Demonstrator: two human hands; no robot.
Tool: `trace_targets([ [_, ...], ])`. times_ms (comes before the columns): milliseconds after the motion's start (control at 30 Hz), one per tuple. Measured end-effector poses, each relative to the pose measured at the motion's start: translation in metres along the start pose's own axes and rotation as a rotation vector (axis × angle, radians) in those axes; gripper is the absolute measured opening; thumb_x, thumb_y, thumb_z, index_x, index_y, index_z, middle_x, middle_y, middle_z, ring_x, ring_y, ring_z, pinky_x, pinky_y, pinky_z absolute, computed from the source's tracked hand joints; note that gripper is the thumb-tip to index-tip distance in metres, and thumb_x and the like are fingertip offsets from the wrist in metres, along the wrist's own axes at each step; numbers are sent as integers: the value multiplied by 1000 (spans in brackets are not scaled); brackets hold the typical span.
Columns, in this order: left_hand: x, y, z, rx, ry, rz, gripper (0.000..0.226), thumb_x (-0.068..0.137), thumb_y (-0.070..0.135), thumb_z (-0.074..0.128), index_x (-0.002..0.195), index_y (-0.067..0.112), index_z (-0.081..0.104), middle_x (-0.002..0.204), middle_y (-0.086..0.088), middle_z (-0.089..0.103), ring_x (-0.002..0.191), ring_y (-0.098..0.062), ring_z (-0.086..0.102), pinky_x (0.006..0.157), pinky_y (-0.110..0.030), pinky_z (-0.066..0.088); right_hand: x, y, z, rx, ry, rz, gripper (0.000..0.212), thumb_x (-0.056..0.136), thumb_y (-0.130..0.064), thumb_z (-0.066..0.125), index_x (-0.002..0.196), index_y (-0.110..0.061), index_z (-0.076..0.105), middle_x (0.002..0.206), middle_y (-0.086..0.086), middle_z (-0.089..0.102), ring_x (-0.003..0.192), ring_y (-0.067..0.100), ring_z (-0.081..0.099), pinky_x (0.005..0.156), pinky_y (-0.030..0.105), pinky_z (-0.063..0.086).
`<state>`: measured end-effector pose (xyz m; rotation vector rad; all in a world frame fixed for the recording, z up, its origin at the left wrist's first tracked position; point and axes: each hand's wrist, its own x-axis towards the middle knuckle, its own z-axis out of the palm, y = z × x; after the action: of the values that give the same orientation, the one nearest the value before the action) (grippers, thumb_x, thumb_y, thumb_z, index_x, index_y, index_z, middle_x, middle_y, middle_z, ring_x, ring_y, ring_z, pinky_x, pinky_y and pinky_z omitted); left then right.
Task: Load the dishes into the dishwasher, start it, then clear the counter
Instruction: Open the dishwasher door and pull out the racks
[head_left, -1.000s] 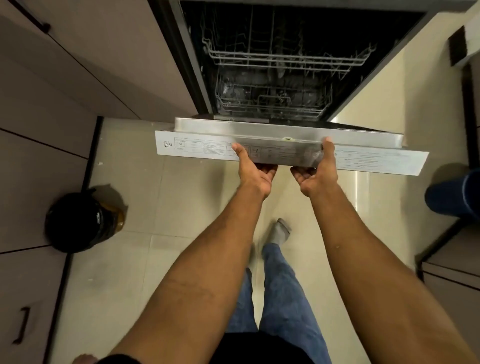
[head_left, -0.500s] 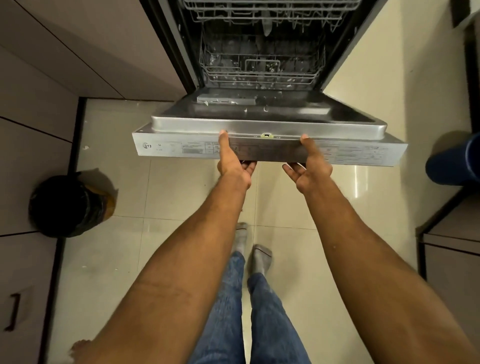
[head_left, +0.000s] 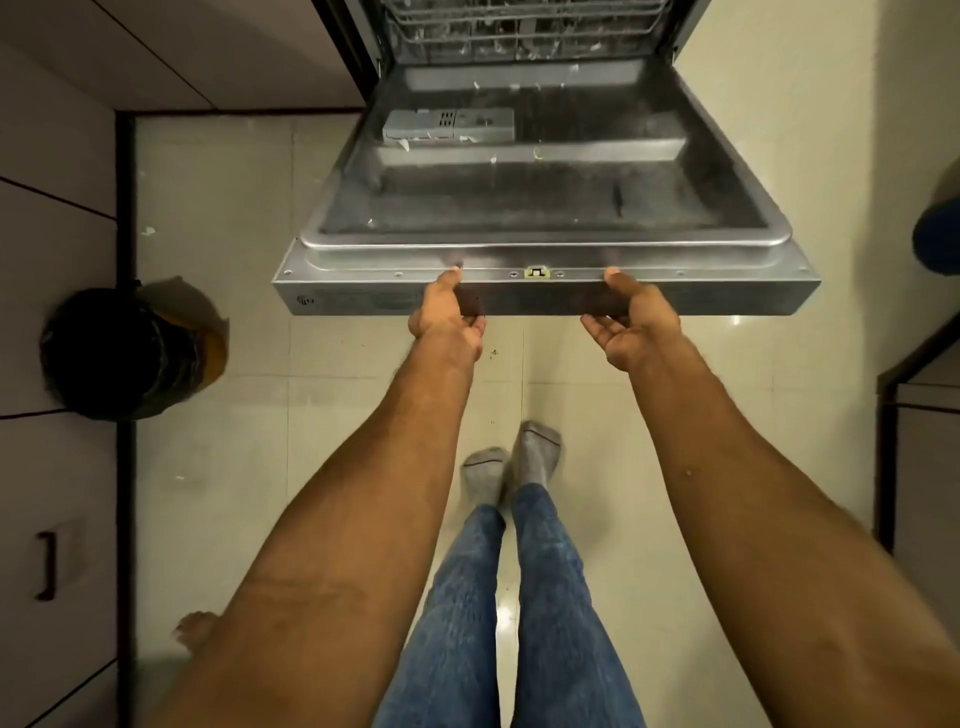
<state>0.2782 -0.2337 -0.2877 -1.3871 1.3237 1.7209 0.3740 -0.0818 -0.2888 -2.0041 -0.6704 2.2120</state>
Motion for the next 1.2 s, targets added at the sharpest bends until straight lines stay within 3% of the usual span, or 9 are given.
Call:
trace_targets([
  [100,22,-10,-15,44,17,-18,54,79,19,79,125,11,50,112,-16,63,102,-29,64,92,-38,51,20,17,-9,-20,37,12,60,79,-11,80,130,-9,48,105,15,65,87,29,66,74,40,57],
  [367,85,-46,-45,113,2,-92,36,86,9,71,119,5,57,101,-11,69,91,-21,67,95,-34,52,80,57,-40,-122,35,91,35,85,-5,72,117,-3,59,104,11,69,93,25,68,94,42,52],
  [467,113,-64,-55,166,8,-100,24,87,10,70,109,3,61,106,-10,70,87,-19,67,89,-31,52,106,76,-50,-181,51,95,35,86,-5,71,119,-2,58,104,11,69,91,24,68,86,40,54],
  [633,166,-95,-71,256,83,-65,36,85,10,72,118,3,58,98,-10,70,84,-18,67,77,-30,51,152,113,-64,-256,94,74,38,88,-5,69,123,-1,56,104,13,70,87,22,69,82,39,55],
  [767,204,-117,-76,249,95,-51,33,86,6,70,118,1,60,91,-8,69,77,-15,67,77,-30,52,189,137,-72,-270,110,65,39,89,-1,65,126,0,52,98,12,70,80,19,70,60,33,55],
  [900,236,-133,-77,246,95,-41,31,87,1,67,117,-1,59,95,-11,69,87,-19,68,80,-32,52,221,156,-76,-261,131,52,37,90,4,61,125,1,51,98,13,70,81,21,70,85,40,56],
  [1000,256,-141,-78,239,109,-37,25,87,-1,67,110,-2,59,102,-14,69,96,-23,68,85,-34,54,240,167,-79,-265,125,51,41,90,4,61,129,-1,49,96,12,70,76,18,71,79,38,55],
  [1133,280,-151,-80,209,121,-39,12,86,-3,67,89,1,57,98,-14,69,95,-23,69,88,-36,56,262,179,-80,-260,154,36,41,89,3,63,128,-1,49,94,11,70,74,17,71,63,32,56],
  [1200,290,-155,-80,201,123,-40,13,86,-3,67,84,3,56,94,-13,69,93,-23,69,88,-37,56,273,184,-81,-256,166,39,32,91,3,62,121,-2,52,95,11,70,76,18,71,70,34,58],
])
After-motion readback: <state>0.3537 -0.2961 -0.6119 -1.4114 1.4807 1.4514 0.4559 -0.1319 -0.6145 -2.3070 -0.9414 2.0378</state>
